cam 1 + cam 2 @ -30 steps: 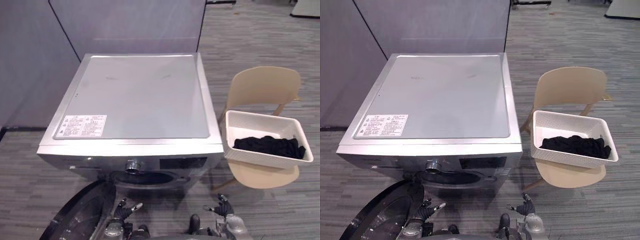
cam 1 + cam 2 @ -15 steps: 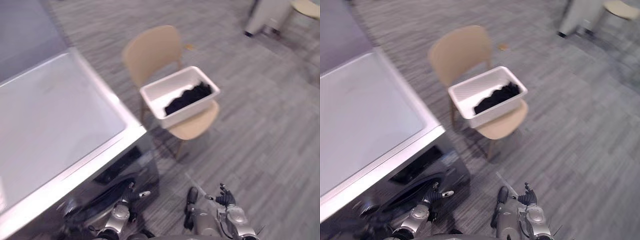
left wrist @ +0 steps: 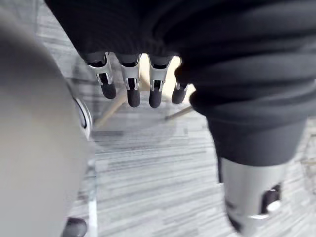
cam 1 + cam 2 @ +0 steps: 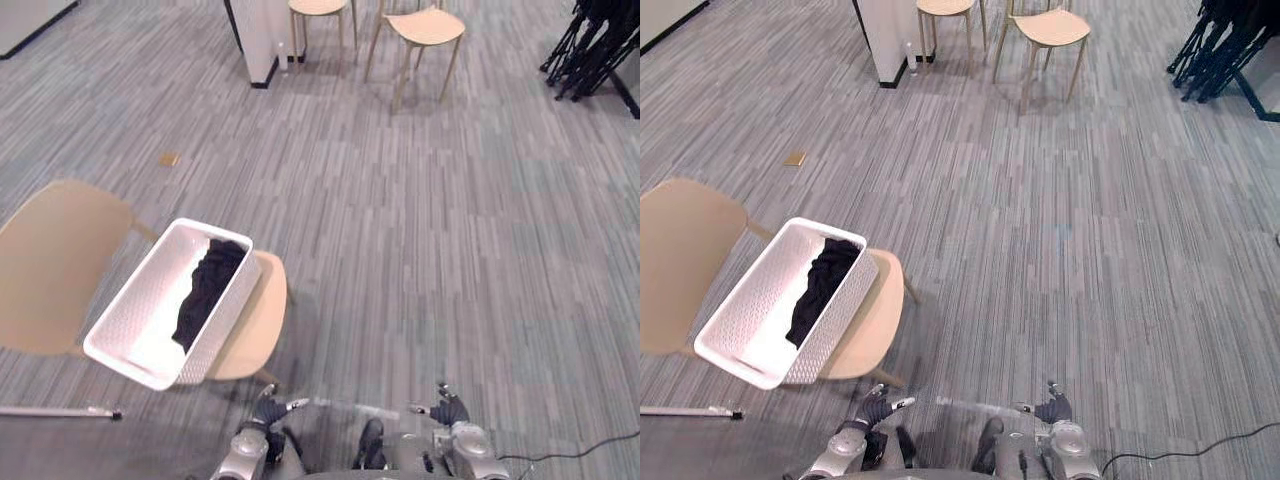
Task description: Pick up the laundry basket with both hands and put the clothes into the washing machine.
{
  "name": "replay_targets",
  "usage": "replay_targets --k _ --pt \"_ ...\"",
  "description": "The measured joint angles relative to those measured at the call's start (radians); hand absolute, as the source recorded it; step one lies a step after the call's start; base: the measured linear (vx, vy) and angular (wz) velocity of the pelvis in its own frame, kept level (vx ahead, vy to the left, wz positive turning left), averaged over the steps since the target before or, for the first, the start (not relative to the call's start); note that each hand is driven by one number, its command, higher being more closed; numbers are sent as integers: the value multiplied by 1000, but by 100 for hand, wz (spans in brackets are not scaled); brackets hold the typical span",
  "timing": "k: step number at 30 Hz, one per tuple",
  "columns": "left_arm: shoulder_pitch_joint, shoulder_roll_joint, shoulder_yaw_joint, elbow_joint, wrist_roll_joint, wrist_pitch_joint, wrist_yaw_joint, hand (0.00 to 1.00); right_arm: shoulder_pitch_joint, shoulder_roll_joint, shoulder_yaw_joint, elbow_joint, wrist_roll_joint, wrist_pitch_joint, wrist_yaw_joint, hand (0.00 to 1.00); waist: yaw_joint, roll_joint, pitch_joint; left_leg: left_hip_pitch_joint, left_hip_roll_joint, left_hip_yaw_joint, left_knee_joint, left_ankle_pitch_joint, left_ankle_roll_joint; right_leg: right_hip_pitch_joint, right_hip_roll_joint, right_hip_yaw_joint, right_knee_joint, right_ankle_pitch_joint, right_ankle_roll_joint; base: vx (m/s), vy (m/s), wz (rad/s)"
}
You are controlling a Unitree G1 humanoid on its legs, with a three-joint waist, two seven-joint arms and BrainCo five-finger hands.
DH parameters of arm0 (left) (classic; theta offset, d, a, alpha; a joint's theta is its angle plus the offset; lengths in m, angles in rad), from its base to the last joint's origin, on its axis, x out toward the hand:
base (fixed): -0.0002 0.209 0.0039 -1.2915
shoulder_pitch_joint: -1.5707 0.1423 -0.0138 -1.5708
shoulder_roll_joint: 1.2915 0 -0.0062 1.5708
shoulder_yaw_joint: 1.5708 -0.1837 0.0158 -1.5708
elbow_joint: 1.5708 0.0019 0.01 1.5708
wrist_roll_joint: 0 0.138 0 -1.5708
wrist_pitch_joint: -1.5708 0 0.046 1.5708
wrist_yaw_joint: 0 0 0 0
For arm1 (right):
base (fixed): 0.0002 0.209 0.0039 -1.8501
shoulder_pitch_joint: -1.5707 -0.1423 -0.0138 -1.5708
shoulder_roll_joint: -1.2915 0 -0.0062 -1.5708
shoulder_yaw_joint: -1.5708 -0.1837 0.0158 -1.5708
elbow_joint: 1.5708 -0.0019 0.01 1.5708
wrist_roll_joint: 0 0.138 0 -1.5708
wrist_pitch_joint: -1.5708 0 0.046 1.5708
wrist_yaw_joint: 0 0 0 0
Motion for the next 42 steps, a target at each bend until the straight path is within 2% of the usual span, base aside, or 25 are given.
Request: replay_targets --k 2,3,4,6,7,8,9,10,12,15,17,18,19,20,23,24,25,26,28,30,31,32,34,37,42 --pt "11 -3 2 -8 1 0 2 0 -15 0 0 1 0 -1 -3 0 6 4 -3 -1 -68 56 -304 63 -40 46 -9 -10 -55 9 54 469 176 0" --pt "22 -7 2 -24 0 -2 2 0 -23 -3 4 1 -1 -2 -4 0 30 4 -6 9 -94 63 -371 161 42 71 -14 0 -74 0 85 427 184 -10" --pt "24 -5 5 -32 1 -4 3 0 -34 0 5 1 -3 -2 -5 0 36 -5 -7 13 -115 53 -373 181 80 81 -28 5 -67 -14 108 502 223 4" --pt "21 -2 14 -37 3 -4 2 0 -60 8 8 9 -13 -4 -5 0 32 -31 -11 16 -149 51 -342 142 148 74 -90 3 28 -53 169 489 199 34" --pt "13 0 14 -36 3 -6 4 0 -92 7 5 32 -20 -3 -5 0 29 -44 -3 41 -174 45 -323 109 162 32 -149 12 208 -60 190 524 215 62" --pt "6 7 10 -28 4 -1 4 0 -104 10 5 39 -32 0 -5 0 29 -53 3 81 -195 32 -326 93 171 -3 -204 13 387 -20 219 512 215 76" --pt "6 9 7 -28 4 1 4 0 -107 10 5 40 -41 1 -4 0 28 -56 7 108 -206 12 -330 80 169 -21 -232 19 491 30 224 493 167 119" --pt "4 8 -17 -28 4 4 5 0 -109 11 8 41 -44 1 -4 0 24 -57 11 171 -224 -51 -345 50 165 -64 -273 29 693 56 188 486 62 136" --pt "2 15 -35 -36 13 7 9 0 -110 7 18 39 -44 0 -5 0 26 -54 12 236 -235 -136 -371 43 165 -100 -269 44 790 -2 143 495 -28 146" --pt "-22 18 -67 -40 13 7 24 0 -116 -1 32 6 -42 -17 -23 0 28 -41 17 303 -246 -302 -434 51 145 -155 -201 72 585 -75 130 350 -107 165" --pt "-44 -14 -75 -39 13 7 28 0 -106 -18 31 1 -39 -22 -23 0 22 -31 22 285 -258 -480 -438 61 114 -198 -104 275 294 -76 141 310 -260 211" --pt "-53 -16 -75 -38 13 6 28 0 -97 -23 31 0 -35 -22 -23 0 23 -32 22 276 -265 -528 -438 60 103 -205 -84 349 232 -66 154 310 -365 250" --pt "-65 -17 -78 -37 13 6 28 0 -76 -25 22 2 -27 -19 -24 0 23 -48 21 255 -295 -627 -428 56 67 -202 -65 511 114 -38 191 296 -441 269" --pt "-76 -17 -86 -31 13 7 29 0 -61 -24 17 5 -17 -19 -27 0 20 -53 30 239 -326 -704 -399 44 30 -186 -72 544 82 68 173 267 -466 268" --pt "-63 -24 -94 -26 13 7 45 0 -64 -36 -19 8 -9 -17 -43 0 45 -5 11 204 -272 -774 -414 68 -36 -155 -45 411 61 79 153 125 -283 133" --pt "-53 -21 -91 -26 13 7 46 0 -69 -39 -23 3 -7 -18 -45 0 43 1 7 204 -250 -780 -455 99 -84 -123 -38 341 38 79 152 134 -338 133" --pt "-52 -23 -88 -26 12 6 47 0 -66 -41 -25 0 -5 -19 -45 0 43 4 6 208 -239 -784 -479 119 -106 -99 -34 304 26 80 151 125 -265 170" --pt "-53 -25 -83 -27 10 1 46 0 -56 -41 -38 -4 -3 -20 -45 0 45 5 1 211 -235 -801 -506 152 -96 -59 -30 246 3 81 148 98 -192 153" --pt "-51 -25 -69 -26 9 -3 46 0 -53 -42 -41 -5 -3 -20 -45 0 54 -7 -2 206 -234 -794 -532 189 -86 -35 -33 196 -15 80 125 56 -83 138" --pt "-42 -21 -65 -21 0 -1 47 0 -60 -40 -59 -5 -3 -20 -46 0 55 -22 -8 171 -237 -683 -557 241 -52 -22 -59 132 -30 72 108 1 0 113" --pt "-35 -21 -65 -21 0 -1 47 0 -65 -40 -60 -5 -3 -20 -46 0 57 -24 -9 162 -236 -609 -565 253 -37 -21 -69 112 -29 73 106 -37 46 75" --pt "-25 -18 -65 -19 -1 0 47 0 -72 -40 -62 -9 -4 -21 -46 0 56 -24 -9 156 -222 -433 -568 243 8 -13 -82 80 -29 72 105 -44 58 58" --pt "-9 -8 -65 -19 -2 3 47 0 -58 -32 -66 -39 -5 -21 -53 0 53 -30 -6 147 -175 -244 -513 228 32 9 -97 56 -26 69 109 -53 124 52" --pt "7 28 -65 -18 -3 0 53 0 -8 -14 -79 -145 -13 -21 -77 0 52 -63 -25 167 -231 -246 -562 249 46 30 -129 65 -50 45 144 -56 149 35" --pt "52 67 -47 -15 -24 0 67 0 92 -15 -116 -398 -101 -19 -117 0 39 -68 -52 265 -284 -248 -785 344 32 44 -138 98 -84 50 155 -48 98 18"
